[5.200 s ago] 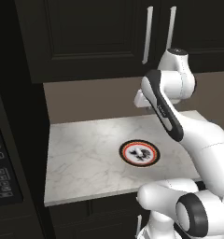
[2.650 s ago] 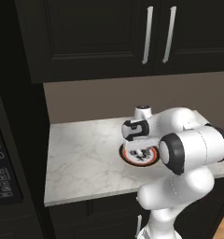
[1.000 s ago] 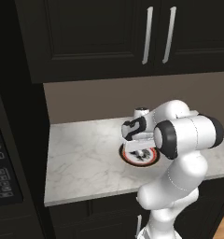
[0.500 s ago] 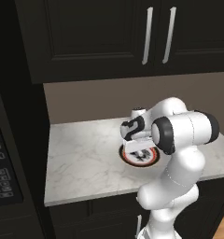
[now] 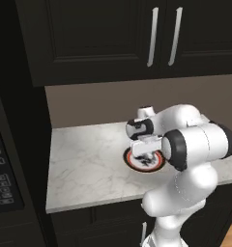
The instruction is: Pick up the marshmallow and place it in the cup of hot chocolate on the dining counter.
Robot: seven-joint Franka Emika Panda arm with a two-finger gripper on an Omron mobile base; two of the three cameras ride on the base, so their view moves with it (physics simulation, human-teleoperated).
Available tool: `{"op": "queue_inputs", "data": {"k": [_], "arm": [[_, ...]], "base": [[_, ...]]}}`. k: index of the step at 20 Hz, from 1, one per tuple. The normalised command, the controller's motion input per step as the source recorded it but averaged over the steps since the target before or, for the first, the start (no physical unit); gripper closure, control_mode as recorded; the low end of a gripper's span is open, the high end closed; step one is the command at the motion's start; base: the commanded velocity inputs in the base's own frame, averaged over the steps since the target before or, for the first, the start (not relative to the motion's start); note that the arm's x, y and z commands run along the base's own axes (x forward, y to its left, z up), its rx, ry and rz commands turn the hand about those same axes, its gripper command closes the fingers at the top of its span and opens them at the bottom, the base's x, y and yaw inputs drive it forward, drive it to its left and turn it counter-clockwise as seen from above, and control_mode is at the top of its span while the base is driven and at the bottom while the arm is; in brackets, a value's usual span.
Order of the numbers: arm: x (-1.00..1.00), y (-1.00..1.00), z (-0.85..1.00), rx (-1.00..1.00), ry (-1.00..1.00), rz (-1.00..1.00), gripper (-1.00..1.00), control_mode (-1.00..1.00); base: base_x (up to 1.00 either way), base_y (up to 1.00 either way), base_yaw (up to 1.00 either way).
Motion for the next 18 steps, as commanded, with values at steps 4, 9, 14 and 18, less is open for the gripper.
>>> {"op": "queue_inputs", "data": {"k": [4, 9, 14, 18], "arm": [[-0.92, -0.29, 0.49, 0.03, -0.16, 0.03, 1.00, -1.00], [-0.80, -0.24, 1.00, 0.06, -0.17, 0.01, 1.00, -1.00], [-0.75, -0.01, 0.95, 0.04, -0.08, 0.02, 1.00, -1.00], [-0.93, 0.00, 1.00, 0.00, -0.10, 0.00, 1.00, -1.00]], "base": [[0.00, 0.00, 0.00], [0.00, 0.00, 0.00], [0.00, 0.00, 0.00], [0.00, 0.00, 0.00]]}}
